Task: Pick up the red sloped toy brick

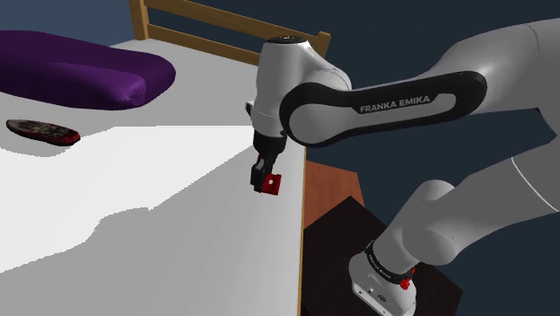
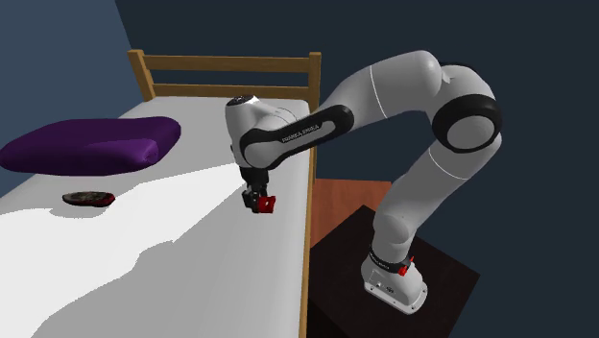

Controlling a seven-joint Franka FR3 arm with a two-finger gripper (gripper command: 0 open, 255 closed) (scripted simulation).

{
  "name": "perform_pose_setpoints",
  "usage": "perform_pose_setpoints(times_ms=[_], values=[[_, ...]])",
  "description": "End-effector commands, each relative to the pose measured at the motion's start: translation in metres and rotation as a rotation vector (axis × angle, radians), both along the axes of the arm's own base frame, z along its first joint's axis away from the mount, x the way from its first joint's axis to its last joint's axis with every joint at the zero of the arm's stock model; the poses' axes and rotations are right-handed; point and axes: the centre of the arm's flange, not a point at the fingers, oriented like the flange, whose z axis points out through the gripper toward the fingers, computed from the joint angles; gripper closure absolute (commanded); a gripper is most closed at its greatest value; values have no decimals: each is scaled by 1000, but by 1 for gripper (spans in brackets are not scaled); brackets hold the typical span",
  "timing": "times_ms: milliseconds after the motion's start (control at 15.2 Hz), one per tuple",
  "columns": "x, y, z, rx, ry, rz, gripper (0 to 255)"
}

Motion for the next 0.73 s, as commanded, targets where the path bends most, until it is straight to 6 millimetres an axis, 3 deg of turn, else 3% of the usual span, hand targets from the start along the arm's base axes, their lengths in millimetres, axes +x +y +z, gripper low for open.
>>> perform_pose_setpoints(times_ms=[0, 528, 660], values=[[-1, 0, 10, 0, 0, 0, 255], [-1, 0, 53, 0, 0, 0, 255], [-1, 0, 53, 0, 0, 0, 255]])
